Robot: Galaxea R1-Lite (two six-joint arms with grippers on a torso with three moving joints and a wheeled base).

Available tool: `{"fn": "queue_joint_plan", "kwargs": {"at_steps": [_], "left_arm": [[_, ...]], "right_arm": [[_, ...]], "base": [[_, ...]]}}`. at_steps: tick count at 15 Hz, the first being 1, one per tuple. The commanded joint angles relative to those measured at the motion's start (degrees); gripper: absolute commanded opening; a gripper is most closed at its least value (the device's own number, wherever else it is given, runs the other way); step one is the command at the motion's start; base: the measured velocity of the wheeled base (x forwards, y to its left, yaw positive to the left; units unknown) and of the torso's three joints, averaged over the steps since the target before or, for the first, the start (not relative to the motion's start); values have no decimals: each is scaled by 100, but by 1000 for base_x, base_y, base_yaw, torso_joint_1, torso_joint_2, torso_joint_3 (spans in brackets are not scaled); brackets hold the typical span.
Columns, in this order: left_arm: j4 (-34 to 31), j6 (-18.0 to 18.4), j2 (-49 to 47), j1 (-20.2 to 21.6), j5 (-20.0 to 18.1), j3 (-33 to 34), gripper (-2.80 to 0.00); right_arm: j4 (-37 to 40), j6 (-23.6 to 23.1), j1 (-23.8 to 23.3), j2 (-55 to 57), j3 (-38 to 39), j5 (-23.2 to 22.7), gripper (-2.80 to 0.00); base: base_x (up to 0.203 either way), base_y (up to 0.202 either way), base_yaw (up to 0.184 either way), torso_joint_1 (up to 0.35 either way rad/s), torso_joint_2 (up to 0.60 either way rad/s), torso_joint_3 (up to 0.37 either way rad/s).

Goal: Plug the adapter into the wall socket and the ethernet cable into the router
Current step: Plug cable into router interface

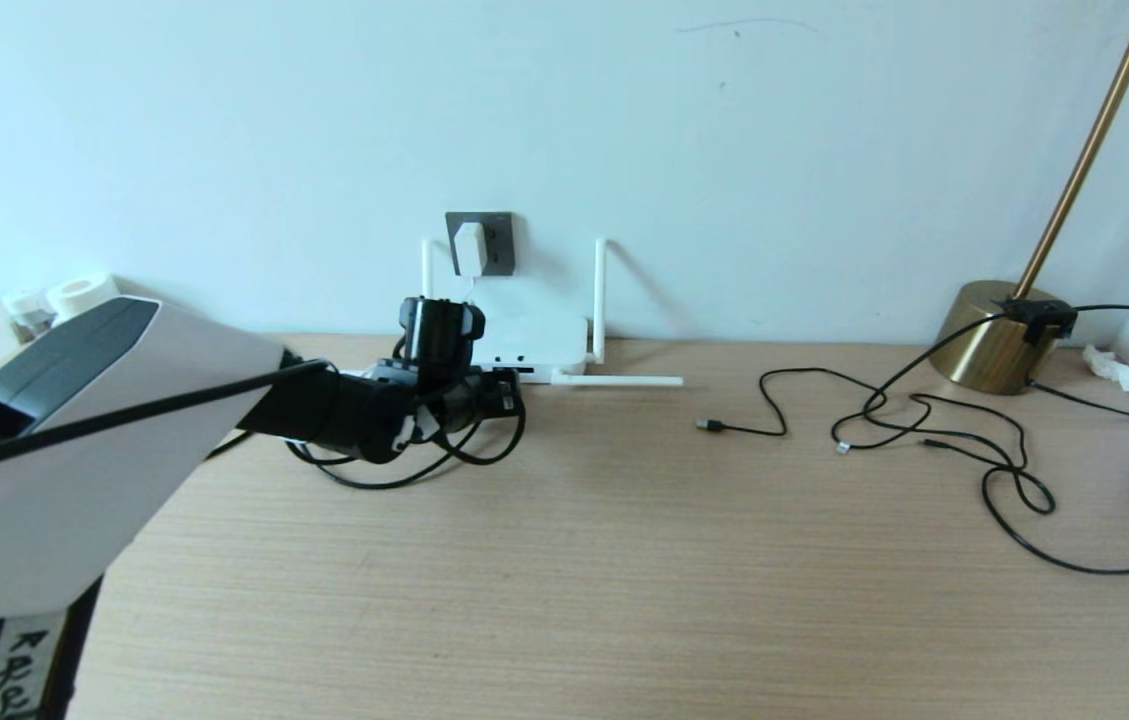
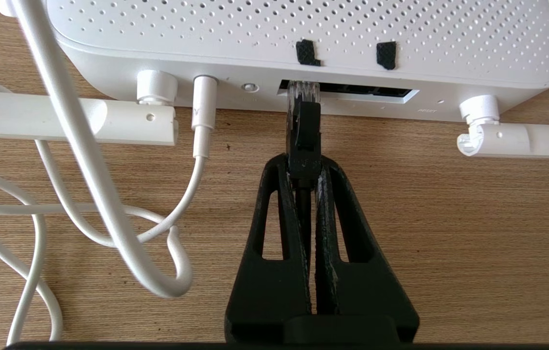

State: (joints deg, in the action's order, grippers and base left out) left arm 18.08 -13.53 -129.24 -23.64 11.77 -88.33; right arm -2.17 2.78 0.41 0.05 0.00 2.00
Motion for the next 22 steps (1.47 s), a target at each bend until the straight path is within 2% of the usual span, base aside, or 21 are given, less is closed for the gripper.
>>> {"fn": "queue_joint_plan", "kwargs": {"at_steps": [1, 14, 22], "left_arm": [[11, -9, 31, 8, 9, 0, -280], [-208, -9, -189, 61, 9, -369, -280], [-199, -18, -145, 70, 9, -263, -280]], "right_arm": [[-3, 3, 2, 4, 62, 2, -280], [-3, 3, 2, 4, 62, 2, -280], [-3, 3, 2, 4, 62, 2, -280]], "base": [[0, 0, 0, 0, 0, 0], [0, 0, 0, 0, 0, 0], [0, 0, 0, 0, 0, 0]]}}
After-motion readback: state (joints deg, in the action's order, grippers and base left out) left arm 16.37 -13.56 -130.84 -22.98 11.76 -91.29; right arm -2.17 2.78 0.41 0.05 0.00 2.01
